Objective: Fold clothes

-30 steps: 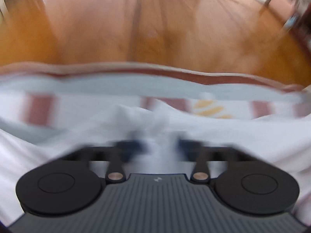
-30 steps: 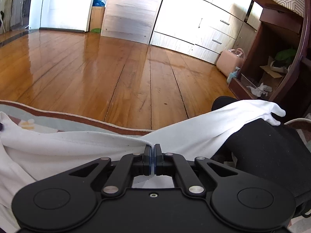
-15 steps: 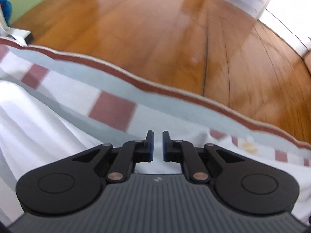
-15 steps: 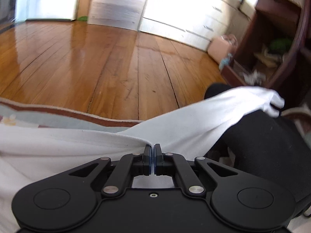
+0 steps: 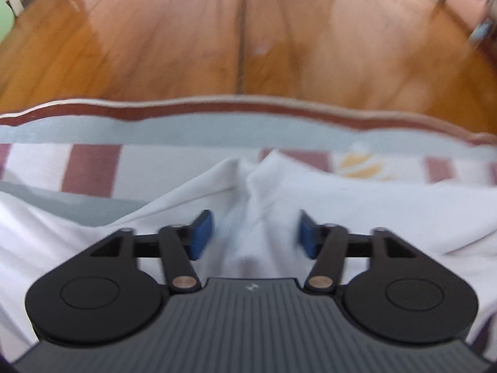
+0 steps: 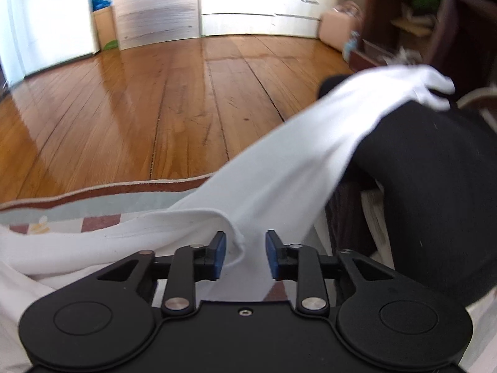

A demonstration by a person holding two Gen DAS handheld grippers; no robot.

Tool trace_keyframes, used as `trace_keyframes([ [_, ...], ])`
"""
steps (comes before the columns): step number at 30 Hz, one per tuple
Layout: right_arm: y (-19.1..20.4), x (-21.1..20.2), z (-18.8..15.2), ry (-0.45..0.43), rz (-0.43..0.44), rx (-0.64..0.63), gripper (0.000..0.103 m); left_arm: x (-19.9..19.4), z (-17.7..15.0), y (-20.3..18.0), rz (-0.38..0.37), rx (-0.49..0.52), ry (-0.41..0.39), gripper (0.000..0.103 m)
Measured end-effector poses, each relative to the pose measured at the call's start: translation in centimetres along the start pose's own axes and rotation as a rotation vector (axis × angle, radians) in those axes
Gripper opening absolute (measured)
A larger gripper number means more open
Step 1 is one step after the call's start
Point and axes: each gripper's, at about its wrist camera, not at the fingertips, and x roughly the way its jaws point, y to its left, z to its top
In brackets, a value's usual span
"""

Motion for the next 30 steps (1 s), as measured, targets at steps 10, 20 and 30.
trace_keyframes([
  [10, 1.2, 0.3, -1.4, -0.031, 0.061, -0.095, 0.002, -2.1, 0.1, 0.4, -0.089, -0.008, -0.152, 0.011],
  [20, 4.9, -4.1, 12.1, -0.114, 0.105, -0.197, 0.002, -9.4, 4.2, 2.1, -0.163, -0.05, -0.431, 0.011],
  [30, 9.3, -1.0, 27.3, 0.012, 0.073, -0.249, 0.002, -11.2, 17.4, 0.5, -0.198, 0.072, -0.512, 0.011],
])
